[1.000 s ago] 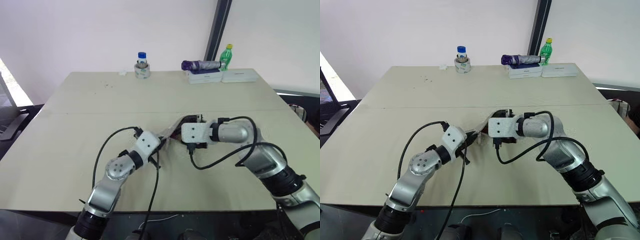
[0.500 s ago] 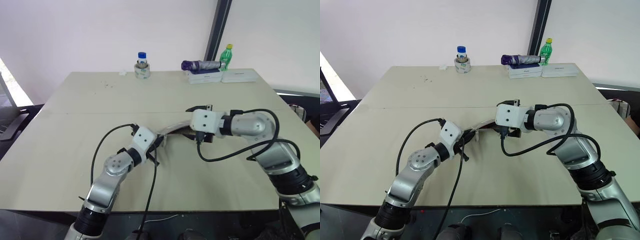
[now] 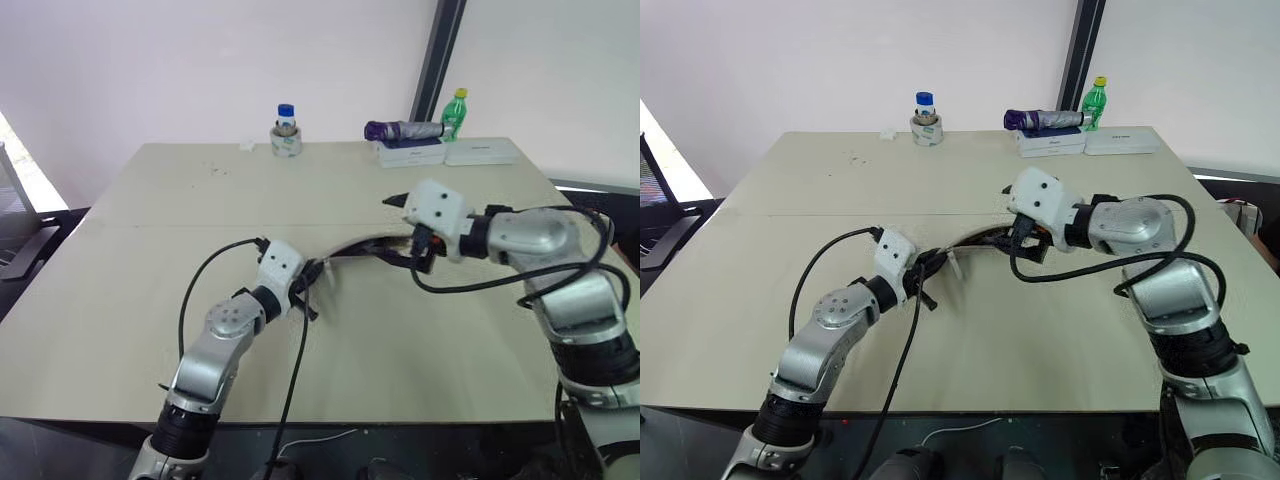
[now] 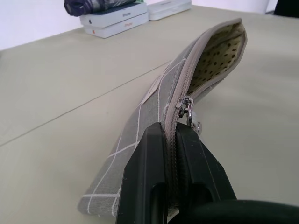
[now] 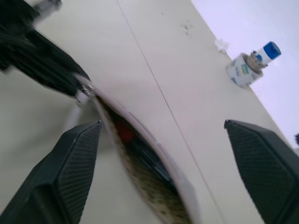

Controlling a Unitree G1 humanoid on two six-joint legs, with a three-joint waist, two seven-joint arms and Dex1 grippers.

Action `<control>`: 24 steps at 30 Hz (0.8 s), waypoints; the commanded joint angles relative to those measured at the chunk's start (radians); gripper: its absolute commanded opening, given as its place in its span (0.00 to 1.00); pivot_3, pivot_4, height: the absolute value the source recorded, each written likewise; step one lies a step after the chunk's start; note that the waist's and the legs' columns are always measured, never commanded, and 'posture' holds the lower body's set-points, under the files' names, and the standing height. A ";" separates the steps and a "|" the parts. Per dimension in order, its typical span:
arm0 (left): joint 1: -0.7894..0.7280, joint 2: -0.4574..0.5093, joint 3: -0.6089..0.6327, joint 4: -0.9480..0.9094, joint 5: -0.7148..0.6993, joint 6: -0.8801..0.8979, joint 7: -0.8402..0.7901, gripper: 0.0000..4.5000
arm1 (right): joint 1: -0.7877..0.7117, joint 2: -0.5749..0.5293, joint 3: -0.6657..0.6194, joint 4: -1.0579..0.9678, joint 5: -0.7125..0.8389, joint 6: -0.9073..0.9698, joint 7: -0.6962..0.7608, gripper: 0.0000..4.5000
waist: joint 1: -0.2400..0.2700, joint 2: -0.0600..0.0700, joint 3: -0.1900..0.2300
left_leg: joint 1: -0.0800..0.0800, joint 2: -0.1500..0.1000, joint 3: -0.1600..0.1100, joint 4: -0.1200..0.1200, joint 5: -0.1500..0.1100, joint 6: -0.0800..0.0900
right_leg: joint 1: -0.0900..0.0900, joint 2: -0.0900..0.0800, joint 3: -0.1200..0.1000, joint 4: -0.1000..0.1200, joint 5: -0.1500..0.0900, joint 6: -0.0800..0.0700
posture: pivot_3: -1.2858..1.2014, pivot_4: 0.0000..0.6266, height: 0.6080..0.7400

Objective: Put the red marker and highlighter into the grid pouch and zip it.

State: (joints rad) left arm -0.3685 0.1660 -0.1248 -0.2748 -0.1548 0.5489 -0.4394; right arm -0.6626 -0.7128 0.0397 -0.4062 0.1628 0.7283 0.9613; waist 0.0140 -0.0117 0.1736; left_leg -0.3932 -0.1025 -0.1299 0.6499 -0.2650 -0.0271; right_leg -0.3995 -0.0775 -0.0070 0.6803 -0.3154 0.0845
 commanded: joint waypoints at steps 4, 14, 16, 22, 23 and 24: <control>-0.042 -0.066 0.086 -0.045 -0.137 0.109 0.038 0.00 | 0.096 0.087 -0.036 -0.123 0.153 0.263 -0.107 0.97 | -0.003 0.000 0.000 | 0.000 0.000 0.000 0.001 0.000 0.000 | 0.000 0.000 0.000 0.000 0.000 0.000 | 0.52 0.24 1.00; -0.093 -0.073 0.141 -0.092 -0.302 0.281 0.047 0.00 | 0.074 0.281 -0.029 -0.083 0.214 0.392 -0.326 0.97 | -0.001 0.000 0.000 | 0.000 0.000 0.000 0.000 0.000 0.000 | 0.000 0.000 0.000 0.001 0.000 0.000 | 0.52 0.24 1.00; -0.102 -0.068 0.148 -0.091 -0.315 0.294 0.053 0.00 | 0.072 0.291 -0.022 -0.083 0.224 0.398 -0.344 0.97 | -0.002 0.000 0.000 | 0.000 0.000 0.000 0.001 0.000 0.000 | 0.000 0.000 0.000 0.001 0.000 0.000 | 0.52 0.24 1.00; -0.117 -0.060 0.153 -0.080 -0.335 0.307 0.071 0.00 | 0.074 0.320 0.000 -0.079 0.243 0.403 -0.390 0.97 | -0.004 0.000 0.000 | 0.000 0.000 0.000 0.000 0.000 -0.001 | -0.001 0.000 0.000 0.001 0.000 0.000 | 0.52 0.24 1.00; -0.118 -0.061 0.155 -0.080 -0.340 0.309 0.075 0.00 | 0.076 0.321 0.003 -0.076 0.243 0.400 -0.396 0.97 | -0.004 0.000 0.000 | 0.000 0.000 0.000 0.000 0.000 -0.001 | -0.001 0.000 0.000 0.001 0.000 0.000 | 0.52 0.24 1.00; -0.120 -0.061 0.157 -0.079 -0.344 0.311 0.078 0.00 | 0.077 0.324 0.005 -0.073 0.244 0.396 -0.403 0.97 | -0.004 0.000 0.000 | 0.000 0.000 0.000 0.000 0.000 -0.001 | -0.001 0.000 0.000 0.001 0.000 0.000 | 0.52 0.24 1.00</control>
State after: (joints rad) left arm -0.4669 0.1061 0.0171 -0.3231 -0.4719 0.8662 -0.3659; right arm -0.5698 -0.3985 0.0455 -0.4664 0.3960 1.1431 0.5700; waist 0.0098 -0.0116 0.1735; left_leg -0.3928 -0.1030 -0.1301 0.6497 -0.2647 -0.0276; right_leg -0.4003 -0.0772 -0.0067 0.6818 -0.3153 0.0846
